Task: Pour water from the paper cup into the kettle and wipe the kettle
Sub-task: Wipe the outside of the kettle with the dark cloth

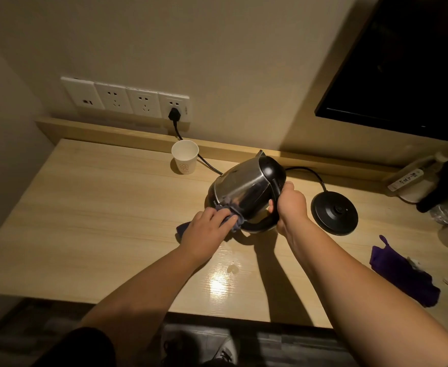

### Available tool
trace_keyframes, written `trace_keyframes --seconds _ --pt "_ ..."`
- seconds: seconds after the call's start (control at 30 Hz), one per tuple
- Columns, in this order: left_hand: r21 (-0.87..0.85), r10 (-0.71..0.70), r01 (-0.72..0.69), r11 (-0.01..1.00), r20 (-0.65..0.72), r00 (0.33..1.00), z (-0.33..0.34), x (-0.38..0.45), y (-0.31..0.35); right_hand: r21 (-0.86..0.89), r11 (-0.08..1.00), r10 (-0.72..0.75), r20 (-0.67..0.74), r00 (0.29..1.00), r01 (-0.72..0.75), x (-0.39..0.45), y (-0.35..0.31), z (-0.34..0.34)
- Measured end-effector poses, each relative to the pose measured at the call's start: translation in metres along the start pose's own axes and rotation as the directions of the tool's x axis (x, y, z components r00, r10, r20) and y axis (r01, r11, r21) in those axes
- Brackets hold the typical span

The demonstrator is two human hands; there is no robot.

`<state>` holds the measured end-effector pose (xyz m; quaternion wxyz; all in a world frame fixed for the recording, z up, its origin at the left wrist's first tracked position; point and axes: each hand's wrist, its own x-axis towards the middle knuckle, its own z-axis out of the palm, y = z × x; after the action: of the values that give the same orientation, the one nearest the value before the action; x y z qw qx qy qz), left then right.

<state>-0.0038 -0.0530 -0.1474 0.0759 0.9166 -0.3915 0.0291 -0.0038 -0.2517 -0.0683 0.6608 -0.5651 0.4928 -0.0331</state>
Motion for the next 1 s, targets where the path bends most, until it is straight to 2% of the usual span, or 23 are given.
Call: trace_keyframes --seconds 0.07,0.13,0.27,0.37,0.47,0.57,0.67,0.8,0.9,1.0 --pt "-0.013 -0.048 0.049 0.999 0.080 0.996 0.003 -0.008 -0.002 -0.021 0.999 -0.031 -0.011 0.999 0.031 -0.002 -0.001 0.002" --pt "-0.033 -0.073 0.076 0.997 0.105 0.992 0.003 -0.010 -0.002 -0.037 0.998 -0.057 -0.019 0.998 0.056 -0.004 -0.002 0.004" --pt "-0.178 -0.204 0.210 0.961 0.051 0.978 -0.002 -0.009 -0.001 -0.066 0.996 -0.063 -0.026 0.998 0.061 -0.005 -0.003 0.002" --pt "-0.379 -0.389 0.345 0.859 -0.043 0.920 -0.010 -0.009 -0.002 -0.087 0.993 -0.077 -0.026 0.997 0.074 -0.007 -0.003 0.001" --pt "-0.515 -0.474 0.364 0.776 -0.096 0.875 -0.025 0.000 0.002 -0.099 0.990 -0.104 -0.026 0.994 0.101 -0.009 -0.001 0.002" --pt "-0.488 -0.383 0.257 0.834 -0.179 0.906 -0.042 0.017 0.013 -0.132 0.983 -0.132 -0.023 0.991 0.128 -0.010 0.000 0.004" --pt "-0.352 -0.255 0.159 0.923 -0.246 0.935 -0.057 0.040 0.026 -0.194 0.965 -0.180 -0.013 0.984 0.174 -0.012 0.001 0.006" --pt "-0.149 -0.099 0.076 0.986 -0.159 0.982 -0.059 0.055 0.032 -0.265 0.944 -0.206 -0.006 0.979 0.197 -0.013 0.003 0.014" --pt "-0.111 -0.067 0.050 0.993 -0.161 0.985 -0.045 0.044 0.026 -0.258 0.947 -0.202 -0.007 0.979 0.193 -0.013 0.002 0.016" --pt "-0.081 -0.037 0.032 0.996 -0.070 0.997 -0.025 0.020 0.019 -0.206 0.963 -0.181 -0.008 0.983 0.176 -0.014 0.001 0.014"
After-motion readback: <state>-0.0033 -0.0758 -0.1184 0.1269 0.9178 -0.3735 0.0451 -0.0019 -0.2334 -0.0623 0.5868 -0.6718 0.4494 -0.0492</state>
